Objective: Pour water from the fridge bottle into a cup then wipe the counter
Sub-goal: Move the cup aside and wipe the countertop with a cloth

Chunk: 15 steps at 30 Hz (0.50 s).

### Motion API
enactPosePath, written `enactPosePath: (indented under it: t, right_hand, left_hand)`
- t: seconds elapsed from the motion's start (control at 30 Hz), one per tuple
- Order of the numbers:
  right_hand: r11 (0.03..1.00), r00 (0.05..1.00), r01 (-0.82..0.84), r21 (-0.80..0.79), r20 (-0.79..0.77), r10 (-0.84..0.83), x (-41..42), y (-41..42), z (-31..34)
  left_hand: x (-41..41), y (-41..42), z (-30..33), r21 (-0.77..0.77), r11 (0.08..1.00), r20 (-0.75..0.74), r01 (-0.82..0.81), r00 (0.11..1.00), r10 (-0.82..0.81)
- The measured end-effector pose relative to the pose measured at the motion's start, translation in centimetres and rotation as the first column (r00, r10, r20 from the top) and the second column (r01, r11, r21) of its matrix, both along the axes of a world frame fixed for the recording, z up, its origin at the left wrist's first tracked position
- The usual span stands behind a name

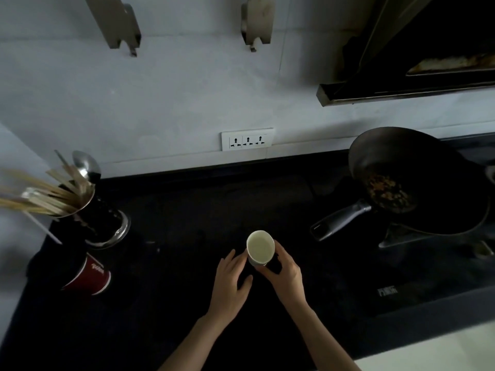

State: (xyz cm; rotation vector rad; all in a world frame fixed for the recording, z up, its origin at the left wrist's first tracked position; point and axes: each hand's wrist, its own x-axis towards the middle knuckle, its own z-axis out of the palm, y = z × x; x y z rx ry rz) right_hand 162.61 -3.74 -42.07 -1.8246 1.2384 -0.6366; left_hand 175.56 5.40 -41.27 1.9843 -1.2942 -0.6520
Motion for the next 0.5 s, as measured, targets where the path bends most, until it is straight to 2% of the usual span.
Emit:
enactPosePath:
  t: [0.2,0.27,0.5]
  right_hand:
    - [0.998,0.995,0.061,0.03,0.076,-0.063,1.0,-0.1,0.3]
    - [0.997,0.992,0.064,0.033,0.105,-0.068,1.1,-0.1,0.5]
    - [0.992,0.959,0.095,0.084,0.26,-0.113,1.3,0.0,2.2]
  left_hand:
    - [0.0,0.1,0.3,0.058,0.995,-0.283,-0.076,0.955,0.089]
    - [0.2,0.1,0.0,0.074,0.993,-0.331,-0.097,0.936,0.116]
    - [0.3,0.1,1.3,-0.045,0.994,-0.491,-0.1,0.869,0.065]
